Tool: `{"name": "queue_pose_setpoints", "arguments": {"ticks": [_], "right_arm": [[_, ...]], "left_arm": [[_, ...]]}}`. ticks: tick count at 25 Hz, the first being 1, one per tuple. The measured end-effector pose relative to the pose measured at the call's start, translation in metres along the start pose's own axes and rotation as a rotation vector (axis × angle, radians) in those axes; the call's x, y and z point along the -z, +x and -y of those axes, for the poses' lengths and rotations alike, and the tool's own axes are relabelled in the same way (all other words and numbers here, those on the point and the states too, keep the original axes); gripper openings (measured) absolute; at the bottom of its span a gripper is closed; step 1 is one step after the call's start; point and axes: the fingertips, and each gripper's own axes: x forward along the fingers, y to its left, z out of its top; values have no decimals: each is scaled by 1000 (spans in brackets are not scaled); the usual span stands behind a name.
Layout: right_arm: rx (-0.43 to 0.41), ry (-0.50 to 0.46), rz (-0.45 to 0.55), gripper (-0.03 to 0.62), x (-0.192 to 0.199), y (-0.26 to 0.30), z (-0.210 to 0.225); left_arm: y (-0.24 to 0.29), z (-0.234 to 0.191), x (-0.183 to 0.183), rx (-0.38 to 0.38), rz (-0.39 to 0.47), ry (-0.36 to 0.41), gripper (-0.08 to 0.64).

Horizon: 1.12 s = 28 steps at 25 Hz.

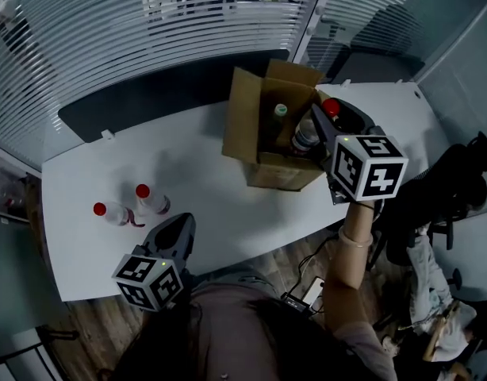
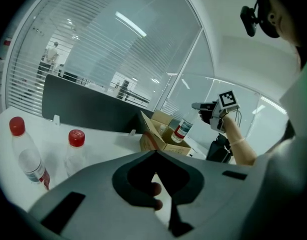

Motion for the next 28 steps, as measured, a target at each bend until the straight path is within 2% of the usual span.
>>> {"name": "queue_pose_setpoints", "arguments": {"ticks": [11, 18, 28], "right_arm": [[-4, -14, 87, 161, -12, -68, -39], [-17, 2, 89, 160, 2, -96, -73], [-16, 10, 50, 161, 27, -105, -110]], "left_arm": [[-21, 10, 20, 68, -32, 17, 8], [-44, 7, 26, 93, -51, 52, 8], [-61, -2, 32, 132, -82, 85, 8]]}}
